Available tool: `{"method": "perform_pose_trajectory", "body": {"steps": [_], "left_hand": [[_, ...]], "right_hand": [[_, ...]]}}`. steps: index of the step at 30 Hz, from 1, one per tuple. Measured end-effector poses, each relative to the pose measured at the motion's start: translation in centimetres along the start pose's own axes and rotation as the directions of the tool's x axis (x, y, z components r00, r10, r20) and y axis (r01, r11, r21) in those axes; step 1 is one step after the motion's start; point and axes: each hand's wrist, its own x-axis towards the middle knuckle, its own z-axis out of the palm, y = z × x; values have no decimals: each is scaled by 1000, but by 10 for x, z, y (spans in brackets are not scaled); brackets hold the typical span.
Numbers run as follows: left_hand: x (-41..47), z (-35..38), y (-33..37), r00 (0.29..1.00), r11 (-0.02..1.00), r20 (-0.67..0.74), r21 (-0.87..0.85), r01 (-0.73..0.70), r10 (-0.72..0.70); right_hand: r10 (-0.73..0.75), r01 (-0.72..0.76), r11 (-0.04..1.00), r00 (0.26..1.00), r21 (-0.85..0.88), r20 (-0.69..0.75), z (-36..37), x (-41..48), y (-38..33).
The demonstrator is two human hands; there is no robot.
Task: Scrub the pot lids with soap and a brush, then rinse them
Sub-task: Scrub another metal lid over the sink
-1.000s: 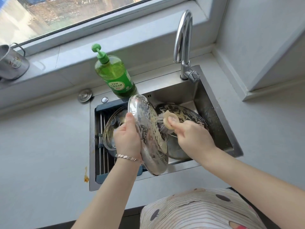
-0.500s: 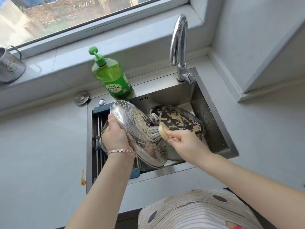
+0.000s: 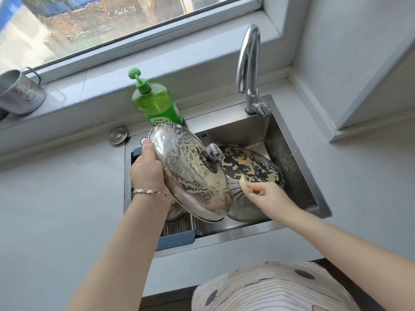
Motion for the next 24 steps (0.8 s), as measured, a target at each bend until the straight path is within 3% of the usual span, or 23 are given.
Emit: {"method": "perform_pose_trajectory", "body": {"steps": [3,5,8,11,14,18,21,24], "left_hand": [[6,-3,-5,984,984,65,-56,170,-166],[0,-2,-8,968,971,118,-65,229,-221],[-11,3,-10,941,958,205,-37,283,-270],[-14,7,-11,887,935,313,7,355,-339],[-8,7,-12,846,919,367,75,388,-387],[-6,6,-10,773,886,451,99,453,-446],[-23,6,-18,746,914,542,117,389,-387],[-45,4,-41,843,973,497,196,121,-206]], "right_hand": [[183,-151,958,976,243,-114,-21,7,-2],[191,-127,934,967,333,-168,-29,11,-11],[89,-31,960,975,277,-201,-29,18,-33],[72,-57,985,993,165,-92,-19,22,-49],[50,-37,983,996,182,-70,-10,20,-53],[180,-157,971,976,181,-119,0,23,-44],[322,-260,894,939,365,-120,1,31,-42],[425,-310,779,900,545,-96,-3,43,-41]]}}
